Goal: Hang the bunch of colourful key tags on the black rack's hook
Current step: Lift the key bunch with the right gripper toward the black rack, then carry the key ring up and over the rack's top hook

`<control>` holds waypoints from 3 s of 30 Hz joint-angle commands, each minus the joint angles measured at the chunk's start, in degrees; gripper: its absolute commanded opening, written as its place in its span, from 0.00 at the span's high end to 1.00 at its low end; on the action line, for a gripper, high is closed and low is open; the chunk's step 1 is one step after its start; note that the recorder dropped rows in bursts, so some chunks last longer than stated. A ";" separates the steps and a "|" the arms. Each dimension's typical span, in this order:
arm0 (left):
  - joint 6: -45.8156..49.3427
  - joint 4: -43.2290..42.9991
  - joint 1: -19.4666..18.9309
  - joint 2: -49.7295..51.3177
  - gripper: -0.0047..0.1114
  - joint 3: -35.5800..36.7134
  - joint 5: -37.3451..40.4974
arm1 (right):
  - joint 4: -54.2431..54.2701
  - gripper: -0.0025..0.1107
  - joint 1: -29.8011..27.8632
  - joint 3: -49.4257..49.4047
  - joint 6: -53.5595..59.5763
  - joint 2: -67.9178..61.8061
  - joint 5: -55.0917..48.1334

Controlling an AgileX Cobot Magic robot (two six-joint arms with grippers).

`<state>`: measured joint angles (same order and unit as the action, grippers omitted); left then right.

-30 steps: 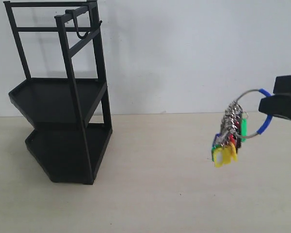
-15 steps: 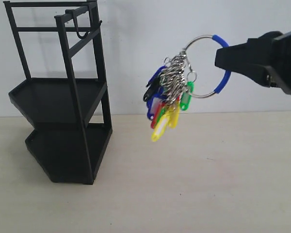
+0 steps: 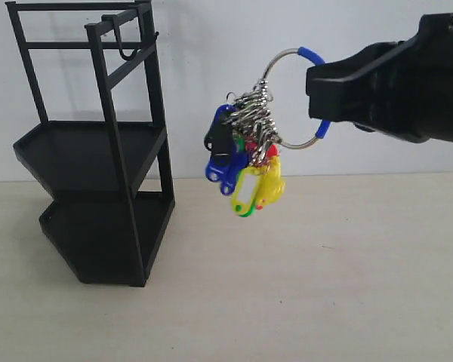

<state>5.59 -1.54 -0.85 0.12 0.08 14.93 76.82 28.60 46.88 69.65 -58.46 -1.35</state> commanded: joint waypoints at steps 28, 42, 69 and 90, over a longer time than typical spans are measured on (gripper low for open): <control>-0.04 0.20 0.07 -0.12 0.92 -0.08 -0.34 | -0.46 0.98 -0.07 10.84 -5.55 -12.20 2.59; -0.04 0.20 0.07 -0.12 0.92 -0.08 -0.34 | -1.15 0.98 -0.07 13.16 -4.78 -14.14 1.35; -0.04 0.20 0.07 -0.12 0.92 -0.08 -0.34 | 2.63 0.98 12.62 18.76 9.31 -25.08 30.51; -0.04 0.20 0.07 -0.12 0.92 -0.08 -0.36 | 23.12 0.98 16.51 39.22 38.26 -36.50 32.70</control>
<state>5.59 -1.54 -0.85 0.12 0.08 14.93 100.69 44.55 84.35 106.66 -94.31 31.60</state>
